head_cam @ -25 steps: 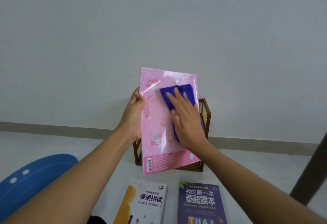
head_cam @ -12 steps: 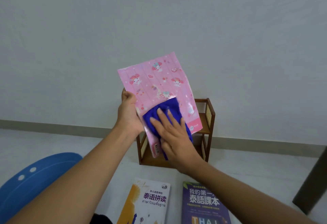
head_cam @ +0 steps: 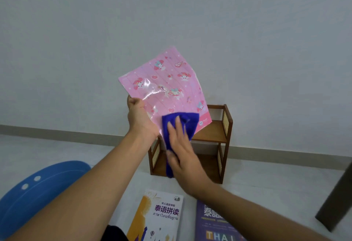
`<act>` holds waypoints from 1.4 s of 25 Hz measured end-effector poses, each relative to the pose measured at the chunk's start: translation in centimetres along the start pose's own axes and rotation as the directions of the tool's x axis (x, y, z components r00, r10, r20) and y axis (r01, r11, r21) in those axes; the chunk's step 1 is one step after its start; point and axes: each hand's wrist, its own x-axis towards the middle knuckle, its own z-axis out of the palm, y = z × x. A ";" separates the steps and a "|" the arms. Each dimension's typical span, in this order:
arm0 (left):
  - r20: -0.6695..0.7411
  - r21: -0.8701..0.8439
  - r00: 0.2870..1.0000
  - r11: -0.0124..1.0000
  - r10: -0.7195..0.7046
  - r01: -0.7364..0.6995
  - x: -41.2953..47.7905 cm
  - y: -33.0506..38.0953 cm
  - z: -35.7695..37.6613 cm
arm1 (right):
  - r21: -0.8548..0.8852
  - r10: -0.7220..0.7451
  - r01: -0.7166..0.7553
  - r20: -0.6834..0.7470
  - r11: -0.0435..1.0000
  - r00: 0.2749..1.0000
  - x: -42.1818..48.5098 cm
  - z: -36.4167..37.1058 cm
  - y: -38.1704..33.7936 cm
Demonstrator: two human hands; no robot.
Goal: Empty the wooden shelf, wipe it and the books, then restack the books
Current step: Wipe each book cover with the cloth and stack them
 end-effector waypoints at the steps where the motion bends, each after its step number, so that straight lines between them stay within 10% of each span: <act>1: -0.026 0.008 1.000 1.000 0.004 -0.004 0.1 0.0 -0.2 | 0.027 -0.021 0.020 0.039 0.999 0.999 -0.5 0.6 -0.3; 12: -0.029 0.134 0.987 0.978 -0.157 0.160 -0.2 0.4 -0.6 | 0.113 0.431 -0.423 -0.058 0.899 0.901 3.0 -4.6 2.5; 18: 0.008 0.311 1.000 0.950 -0.023 0.019 -0.1 0.8 -0.3 | 0.603 0.722 -0.491 -0.219 0.629 0.657 4.2 -8.6 4.3; 23: 0.016 0.410 1.000 0.912 -0.007 0.000 -0.2 0.1 0.0 | 0.277 0.592 -0.524 -0.350 0.806 0.726 4.1 -12.4 3.4; 32: 0.119 0.560 0.934 0.799 -0.337 0.217 -1.2 -3.1 -0.1 | 0.306 0.535 -0.561 0.172 0.769 0.827 4.3 -8.8 1.8; 35: 0.157 0.619 0.913 0.758 -0.377 0.207 -2.8 -3.0 0.2 | 0.555 0.560 -0.611 0.286 0.564 0.778 3.7 -8.0 1.7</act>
